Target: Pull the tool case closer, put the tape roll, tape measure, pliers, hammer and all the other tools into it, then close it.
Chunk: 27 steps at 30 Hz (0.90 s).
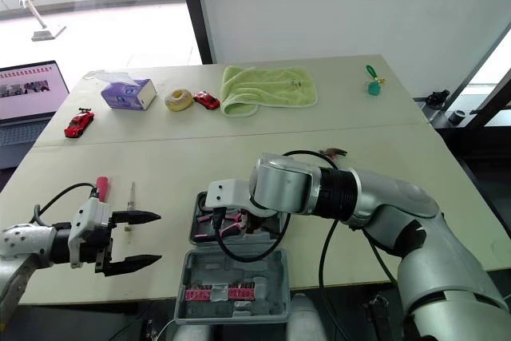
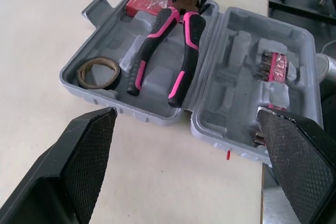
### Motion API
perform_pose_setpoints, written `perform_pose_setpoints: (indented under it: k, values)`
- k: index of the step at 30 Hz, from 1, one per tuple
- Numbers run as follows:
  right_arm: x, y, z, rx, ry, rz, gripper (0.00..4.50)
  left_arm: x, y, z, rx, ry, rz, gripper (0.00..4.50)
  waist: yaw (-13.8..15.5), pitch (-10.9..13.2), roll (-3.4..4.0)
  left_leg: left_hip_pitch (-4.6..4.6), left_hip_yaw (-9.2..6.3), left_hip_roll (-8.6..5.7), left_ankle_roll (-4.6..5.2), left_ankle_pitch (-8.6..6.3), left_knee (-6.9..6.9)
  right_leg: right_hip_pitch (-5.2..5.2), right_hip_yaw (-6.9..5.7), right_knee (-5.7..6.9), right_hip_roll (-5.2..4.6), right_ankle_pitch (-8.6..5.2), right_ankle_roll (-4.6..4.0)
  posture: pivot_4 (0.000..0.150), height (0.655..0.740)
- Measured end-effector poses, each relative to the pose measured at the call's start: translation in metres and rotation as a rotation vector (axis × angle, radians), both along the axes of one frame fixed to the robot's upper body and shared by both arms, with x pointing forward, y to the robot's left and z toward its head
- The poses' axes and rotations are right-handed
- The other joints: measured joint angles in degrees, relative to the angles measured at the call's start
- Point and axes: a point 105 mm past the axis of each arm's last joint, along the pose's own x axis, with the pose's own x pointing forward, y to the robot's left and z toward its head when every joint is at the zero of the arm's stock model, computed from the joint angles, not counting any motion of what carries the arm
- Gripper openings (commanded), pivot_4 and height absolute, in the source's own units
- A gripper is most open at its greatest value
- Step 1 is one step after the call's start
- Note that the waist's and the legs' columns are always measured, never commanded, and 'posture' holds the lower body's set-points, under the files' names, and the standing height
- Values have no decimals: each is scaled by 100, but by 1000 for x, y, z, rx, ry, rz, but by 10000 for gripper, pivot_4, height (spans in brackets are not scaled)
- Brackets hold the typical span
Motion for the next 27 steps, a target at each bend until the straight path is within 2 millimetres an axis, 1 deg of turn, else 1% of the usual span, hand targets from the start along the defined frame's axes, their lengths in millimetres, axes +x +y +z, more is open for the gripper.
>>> perform_pose_setpoints:
  k: [8, 14, 24, 26, 27]
  values:
    - [5, 0, -8, -25, -1, 8, 9384, 0, 1, 0, 1, -13, -4, 45000, -7, 0, 0, 0, 0, 0, 0, 0, 0, 0, 0, 1, 0, 0, 0, 1500, 7400]
    - [6, 8, -11, -18, 1, 13, 9384, 1, 1, 0, -7, -23, -4, 45000, -5, -1, 0, 0, -1, 0, 0, 0, 0, 0, 0, 2, 1, 0, 0, 1500, 7400]
    - [7, 9, -13, -15, 6, 11, 9384, 1, 3, -2, -13, -21, -2, 45000, -10, -1, 0, 1, -2, 0, 0, 0, 0, -1, 0, 3, 2, 0, 0, 1500, 7400]
    - [7, 9, -13, -14, 6, 11, 20033, 1, 3, -2, -12, -29, -7, 45000, -10, -1, 0, 1, -2, 0, 0, 0, 0, 0, 0, 3, 2, 0, 0, 1500, 7400]
    - [7, 9, -14, -12, 6, 12, 23123, 1, 3, -2, -12, -30, -7, 45000, -9, -1, 0, 1, -2, 0, 0, 0, 0, -1, 0, 3, 2, 0, 0, 1500, 7400]
